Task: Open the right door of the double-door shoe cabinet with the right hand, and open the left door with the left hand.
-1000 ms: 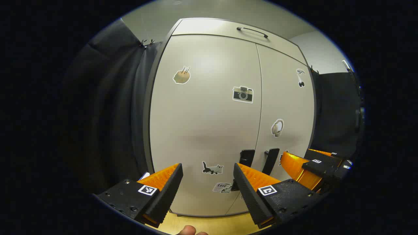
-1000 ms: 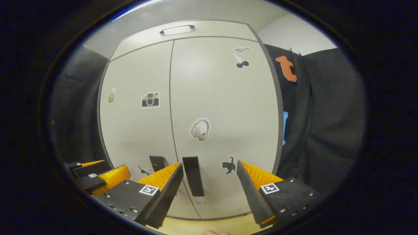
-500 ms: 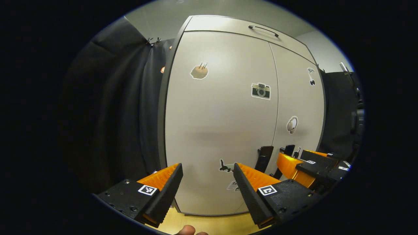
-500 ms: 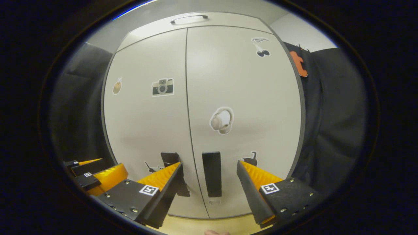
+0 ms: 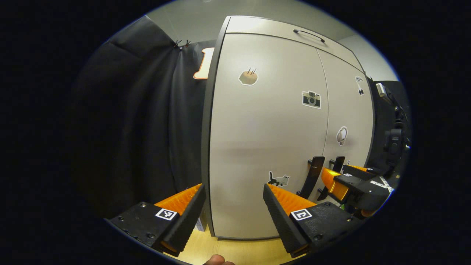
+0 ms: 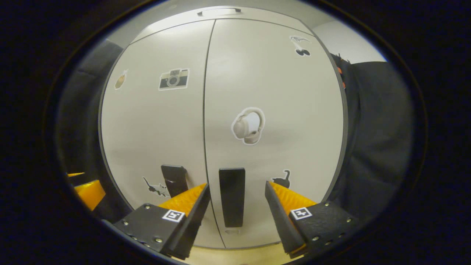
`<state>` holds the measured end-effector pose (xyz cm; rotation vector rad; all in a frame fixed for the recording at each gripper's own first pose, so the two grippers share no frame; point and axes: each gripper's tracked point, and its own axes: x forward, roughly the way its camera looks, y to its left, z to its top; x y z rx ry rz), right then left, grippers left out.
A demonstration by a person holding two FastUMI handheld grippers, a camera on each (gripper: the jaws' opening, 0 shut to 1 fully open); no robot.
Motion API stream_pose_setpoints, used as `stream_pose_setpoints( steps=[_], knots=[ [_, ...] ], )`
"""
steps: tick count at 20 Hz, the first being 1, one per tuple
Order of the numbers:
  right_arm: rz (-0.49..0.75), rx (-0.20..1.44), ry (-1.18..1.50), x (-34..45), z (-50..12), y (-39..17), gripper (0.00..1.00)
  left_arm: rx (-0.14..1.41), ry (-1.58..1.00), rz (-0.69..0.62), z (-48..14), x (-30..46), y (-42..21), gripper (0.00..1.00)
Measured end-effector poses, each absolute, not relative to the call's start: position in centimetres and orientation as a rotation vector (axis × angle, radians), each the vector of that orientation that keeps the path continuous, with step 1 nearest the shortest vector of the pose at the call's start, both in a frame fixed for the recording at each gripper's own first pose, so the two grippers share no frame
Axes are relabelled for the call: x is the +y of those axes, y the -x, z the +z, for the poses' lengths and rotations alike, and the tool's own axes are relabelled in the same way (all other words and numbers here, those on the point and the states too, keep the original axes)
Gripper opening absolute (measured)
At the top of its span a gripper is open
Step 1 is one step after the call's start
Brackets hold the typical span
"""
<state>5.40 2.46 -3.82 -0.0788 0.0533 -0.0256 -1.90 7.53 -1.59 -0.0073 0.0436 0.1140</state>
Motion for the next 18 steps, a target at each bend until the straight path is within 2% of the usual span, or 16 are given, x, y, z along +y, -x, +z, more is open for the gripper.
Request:
stream_pose_setpoints(
  steps=[1, 3, 6, 7, 10, 13, 14, 16, 17, 18],
  knots=[
    [-0.026, 0.057, 0.077, 2.4, -3.9, -5.6, 0.82, 0.046, 0.008, 0.118, -1.6, 7.8, 2.0, 0.97],
    [-0.025, 0.073, 0.073, 2.3, -4.4, -6.0, 0.76, 0.048, 0.01, 0.124, -1.7, 8.2, 2.3, 0.97],
    [-0.043, 0.071, 0.087, 1.8, -4.5, -6.3, 0.76, 0.052, 0.013, 0.132, -1.9, 8.7, 2.6, 0.97],
    [-0.017, 0.066, 0.08, 2.3, -4.5, -6.4, 0.72, 0.054, 0.014, 0.133, -1.9, 8.9, 2.7, 0.97],
    [-0.014, 0.067, 0.062, 3.1, -4.8, -6.5, 0.42, 0.06, 0.015, 0.134, -2.0, 9.2, 3.1, 0.97],
    [-0.01, 0.041, 0.098, 3.3, -4.8, -6.5, 0.33, 0.062, 0.017, 0.141, -2.0, 9.6, 3.6, 0.97],
    [-0.008, 0.044, 0.101, 3.3, -4.9, -6.4, 0.3, 0.063, 0.019, 0.146, -2.1, 9.8, 3.7, 0.94],
    [0.003, 0.035, 0.088, 3.3, -4.8, -6.4, 0.3, 0.063, 0.025, 0.154, -2.0, 10.1, 4.1, 0.97],
    [0.008, 0.031, 0.084, 3.3, -4.9, -6.5, 0.22, 0.066, 0.029, 0.155, -2.1, 10.2, 4.3, 0.97],
    [0.015, 0.024, 0.092, 3.3, -4.8, -6.3, 0.22, 0.068, 0.032, 0.155, -2.2, 10.1, 4.5, 0.97]
  ],
)
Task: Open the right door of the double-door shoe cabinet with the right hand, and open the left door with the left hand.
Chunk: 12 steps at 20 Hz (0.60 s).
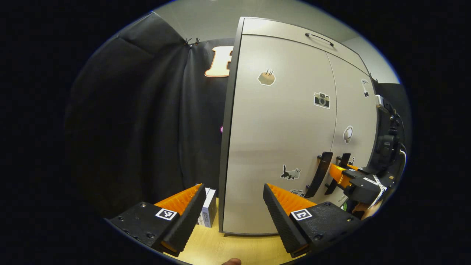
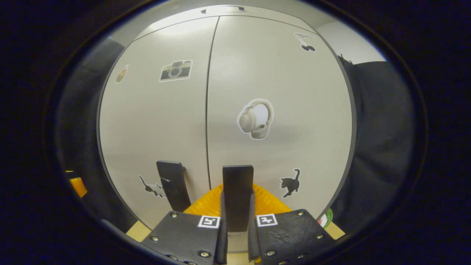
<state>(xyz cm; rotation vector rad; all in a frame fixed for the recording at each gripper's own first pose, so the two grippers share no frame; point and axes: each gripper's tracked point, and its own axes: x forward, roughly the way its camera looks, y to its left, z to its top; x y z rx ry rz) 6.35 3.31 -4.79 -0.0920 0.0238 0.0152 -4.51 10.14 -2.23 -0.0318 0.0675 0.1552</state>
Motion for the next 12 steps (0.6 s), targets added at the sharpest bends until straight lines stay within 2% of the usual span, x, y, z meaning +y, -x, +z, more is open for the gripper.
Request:
stream_pose_setpoints(
  steps=[12],
  knots=[
    [0.094, 0.037, 0.083, 2.3, -5.0, -3.3, 0.22, 0.081, 0.02, 0.136, -2.5, 8.4, 6.7, 0.97]
  ],
)
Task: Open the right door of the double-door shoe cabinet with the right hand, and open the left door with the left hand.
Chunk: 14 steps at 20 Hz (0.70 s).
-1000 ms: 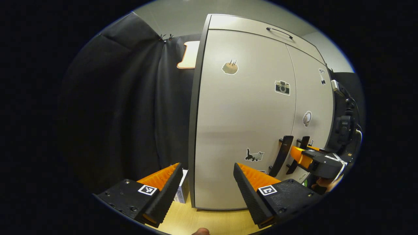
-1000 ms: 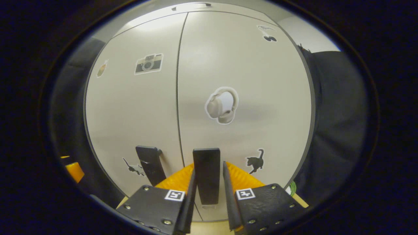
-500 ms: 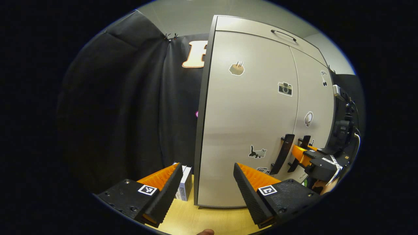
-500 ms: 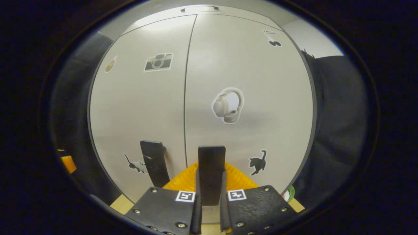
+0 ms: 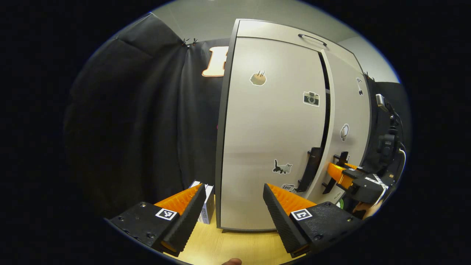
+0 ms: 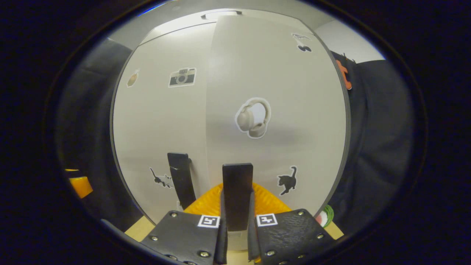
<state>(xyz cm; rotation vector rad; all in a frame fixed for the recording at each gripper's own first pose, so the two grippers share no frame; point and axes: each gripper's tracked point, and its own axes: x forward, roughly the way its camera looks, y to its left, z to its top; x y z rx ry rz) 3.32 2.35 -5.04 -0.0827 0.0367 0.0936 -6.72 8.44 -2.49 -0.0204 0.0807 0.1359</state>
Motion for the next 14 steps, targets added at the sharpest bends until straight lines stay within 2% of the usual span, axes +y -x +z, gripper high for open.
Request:
stream_pose_setpoints(
  steps=[1, 2, 5, 6, 14],
  knots=[
    [0.1, 0.035, 0.084, 2.1, -5.0, -2.9, 0.22, 0.082, 0.019, 0.134, -2.5, 8.2, 6.9, 0.97],
    [0.105, 0.036, 0.084, 2.3, -5.0, -3.0, 0.27, 0.082, 0.019, 0.132, -2.5, 8.0, 7.1, 0.96],
    [0.118, 0.035, 0.08, 1.9, -5.0, -2.2, 0.27, 0.085, 0.015, 0.12, -2.5, 7.2, 7.7, 0.97],
    [0.121, 0.034, 0.081, 1.7, -5.0, -1.8, 0.22, 0.085, 0.012, 0.116, -2.6, 6.9, 7.9, 0.97],
    [0.144, 0.028, 0.074, -0.7, -5.0, 1.5, 0.22, 0.09, -0.001, 0.077, -2.7, 4.4, 9.2, 0.97]
  ],
)
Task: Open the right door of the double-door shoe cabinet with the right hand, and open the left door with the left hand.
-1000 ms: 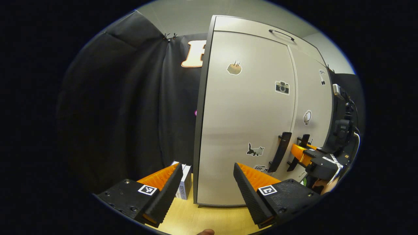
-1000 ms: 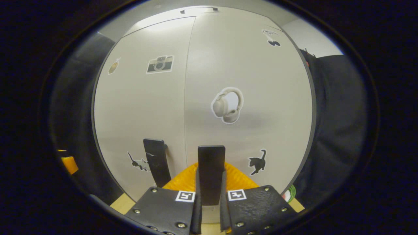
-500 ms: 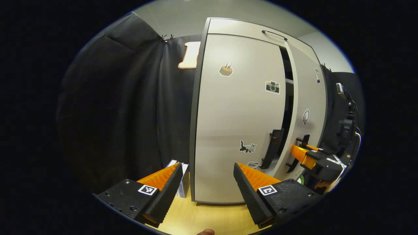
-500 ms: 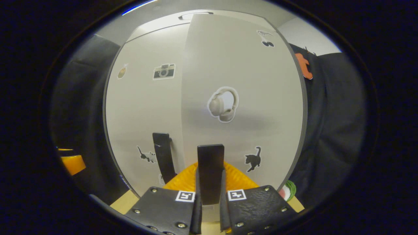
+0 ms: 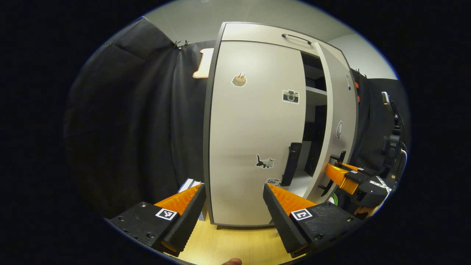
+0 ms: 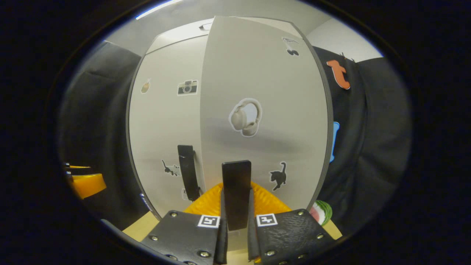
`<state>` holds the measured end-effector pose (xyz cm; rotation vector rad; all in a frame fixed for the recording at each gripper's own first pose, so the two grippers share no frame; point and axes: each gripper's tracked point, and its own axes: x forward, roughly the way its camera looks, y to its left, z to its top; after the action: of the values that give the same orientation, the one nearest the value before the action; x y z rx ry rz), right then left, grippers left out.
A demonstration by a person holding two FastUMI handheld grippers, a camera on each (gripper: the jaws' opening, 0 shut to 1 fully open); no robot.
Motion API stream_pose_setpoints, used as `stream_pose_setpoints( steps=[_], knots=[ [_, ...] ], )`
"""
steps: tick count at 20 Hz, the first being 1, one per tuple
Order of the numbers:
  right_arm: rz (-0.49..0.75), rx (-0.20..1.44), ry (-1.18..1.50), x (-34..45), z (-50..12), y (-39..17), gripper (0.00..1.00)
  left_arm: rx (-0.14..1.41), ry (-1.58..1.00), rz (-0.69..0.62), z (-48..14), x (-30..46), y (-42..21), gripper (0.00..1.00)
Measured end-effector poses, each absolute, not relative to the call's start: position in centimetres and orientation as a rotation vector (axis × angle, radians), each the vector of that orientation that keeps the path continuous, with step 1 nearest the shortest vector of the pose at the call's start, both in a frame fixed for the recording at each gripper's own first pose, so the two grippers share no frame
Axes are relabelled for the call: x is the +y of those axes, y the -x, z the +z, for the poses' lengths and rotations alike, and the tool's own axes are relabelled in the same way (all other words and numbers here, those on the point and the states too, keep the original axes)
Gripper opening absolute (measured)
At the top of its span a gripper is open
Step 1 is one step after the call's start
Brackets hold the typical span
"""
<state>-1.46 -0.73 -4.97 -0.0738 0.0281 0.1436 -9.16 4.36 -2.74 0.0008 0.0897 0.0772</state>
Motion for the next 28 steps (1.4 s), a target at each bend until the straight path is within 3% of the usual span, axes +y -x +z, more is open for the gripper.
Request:
stream_pose_setpoints(
  steps=[28],
  knots=[
    [0.14, 0.01, 0.07, -6.3, -5.5, 6.9, 0.22, 0.125, 0.006, 0.036, -4.3, 1.7, 10.3, 0.94]
  ],
)
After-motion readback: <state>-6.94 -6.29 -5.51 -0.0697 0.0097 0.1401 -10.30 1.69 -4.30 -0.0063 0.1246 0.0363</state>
